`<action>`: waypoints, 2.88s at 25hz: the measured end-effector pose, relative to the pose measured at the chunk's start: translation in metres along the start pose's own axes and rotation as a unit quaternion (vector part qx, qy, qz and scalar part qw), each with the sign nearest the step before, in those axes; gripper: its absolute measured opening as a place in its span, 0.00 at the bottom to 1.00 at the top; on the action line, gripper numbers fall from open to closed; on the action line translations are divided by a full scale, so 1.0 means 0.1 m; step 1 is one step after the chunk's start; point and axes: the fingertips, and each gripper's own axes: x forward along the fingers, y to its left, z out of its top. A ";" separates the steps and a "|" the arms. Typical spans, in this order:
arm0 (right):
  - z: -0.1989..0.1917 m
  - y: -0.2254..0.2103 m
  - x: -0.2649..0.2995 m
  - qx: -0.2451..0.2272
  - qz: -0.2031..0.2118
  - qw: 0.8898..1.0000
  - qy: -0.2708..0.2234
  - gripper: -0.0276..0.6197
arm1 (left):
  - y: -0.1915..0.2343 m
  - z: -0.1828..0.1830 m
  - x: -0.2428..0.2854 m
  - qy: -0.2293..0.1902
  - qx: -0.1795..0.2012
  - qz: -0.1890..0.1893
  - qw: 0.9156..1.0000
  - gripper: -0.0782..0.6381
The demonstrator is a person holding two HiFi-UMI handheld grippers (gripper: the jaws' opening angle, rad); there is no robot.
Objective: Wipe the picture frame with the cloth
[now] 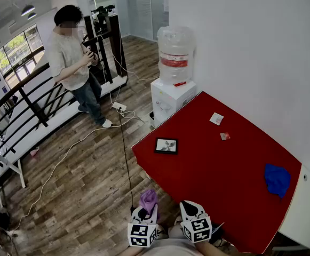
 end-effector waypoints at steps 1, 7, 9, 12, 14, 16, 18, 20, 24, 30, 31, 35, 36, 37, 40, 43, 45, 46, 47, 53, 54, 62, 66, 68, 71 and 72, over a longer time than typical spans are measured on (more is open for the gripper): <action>0.01 -0.02 0.03 0.002 -0.001 1.000 0.000 0.05 | 0.03 0.01 0.02 0.000 -0.001 0.000 1.000 0.19; 0.09 -0.10 0.33 0.009 0.007 1.000 0.001 0.05 | 0.24 0.04 0.22 0.004 -0.005 0.008 1.000 0.19; 0.14 -0.14 0.48 0.008 0.012 1.000 0.001 0.05 | 0.32 0.09 0.33 0.006 -0.005 0.011 1.000 0.19; 0.29 -0.25 0.72 0.006 0.018 1.000 0.002 0.05 | 0.45 0.20 0.53 0.007 -0.006 0.017 1.000 0.19; 0.42 -0.34 0.87 0.003 0.022 1.000 0.001 0.05 | 0.54 0.30 0.67 0.006 -0.005 0.021 1.000 0.19; 0.54 -0.46 1.02 0.001 0.026 1.000 0.000 0.05 | 0.62 0.41 0.84 0.005 -0.006 0.027 1.000 0.19; 0.65 -0.59 1.17 -0.003 0.030 1.000 0.000 0.05 | 0.68 0.53 1.01 0.003 -0.008 0.033 0.999 0.19; 0.74 -0.71 1.29 -0.006 0.033 0.999 0.002 0.05 | 0.71 0.62 1.16 0.005 -0.007 0.036 0.999 0.19; 0.85 -0.92 1.48 -0.010 0.036 0.999 0.004 0.05 | 0.74 0.78 1.42 0.004 -0.001 0.044 0.999 0.19; 0.91 -1.11 1.71 -0.002 0.031 0.999 0.011 0.05 | 0.83 0.89 1.71 0.012 -0.008 0.043 0.999 0.19; 0.93 -1.13 1.74 0.000 0.029 1.000 0.013 0.05 | 0.84 0.89 1.75 0.015 -0.009 0.039 0.999 0.19; 1.00 -1.25 1.87 0.007 0.011 1.000 0.013 0.05 | 0.91 0.97 1.94 0.026 0.001 0.021 0.999 0.19; 1.02 -1.27 1.89 0.010 0.005 1.000 0.012 0.05 | 0.93 0.98 1.98 0.029 0.005 0.016 0.999 0.19; 1.03 -1.28 1.91 0.012 0.000 1.000 0.012 0.05 | 0.95 0.99 2.01 0.032 0.009 0.013 0.999 0.19; 1.06 -1.29 1.97 0.014 -0.012 1.000 0.011 0.05 | 1.03 1.03 2.09 0.037 0.019 0.004 0.999 0.19; 1.07 -1.29 2.03 0.016 -0.021 1.000 0.012 0.05 | 1.11 1.07 2.21 0.047 0.059 -0.004 0.997 0.19; 1.06 -1.32 2.07 0.016 -0.026 0.999 0.015 0.05 | 1.18 1.06 2.38 0.063 0.117 -0.012 0.991 0.19; 1.06 -1.33 2.09 0.017 -0.029 0.999 0.017 0.05 | 1.22 1.02 2.50 0.075 0.150 -0.019 0.986 0.19; 1.05 -1.35 2.12 0.018 -0.031 0.999 0.018 0.05 | 1.25 0.96 2.63 0.089 0.185 -0.028 0.978 0.19; 0.95 -1.37 2.20 0.026 -0.038 0.998 0.030 0.05 | 1.50 0.53 3.51 0.199 0.410 -0.089 0.886 0.19; 0.93 -1.36 2.22 0.025 -0.037 0.999 0.031 0.05 | 1.57 0.48 3.63 0.212 0.441 -0.091 0.867 0.19; 0.74 -1.30 2.34 0.050 -0.032 0.997 0.044 0.05 | 1.86 0.21 4.32 0.278 0.524 -0.105 0.798 0.19; 0.66 -1.29 2.35 0.052 -0.027 0.997 0.057 0.05 | 1.89 0.06 4.46 0.295 0.538 -0.116 0.781 0.19; 0.61 -1.30 2.35 0.054 -0.026 0.996 0.063 0.05 | 1.90 0.02 4.49 0.298 0.547 -0.116 0.774 0.19; 0.57 -1.31 2.38 0.060 -0.026 0.995 0.070 0.05 | 1.89 -0.02 4.46 0.296 0.563 -0.108 0.764 0.19; 0.56 -1.31 2.39 0.060 -0.025 0.995 0.071 0.05 | 1.87 -0.03 4.41 0.295 0.571 -0.108 0.759 0.19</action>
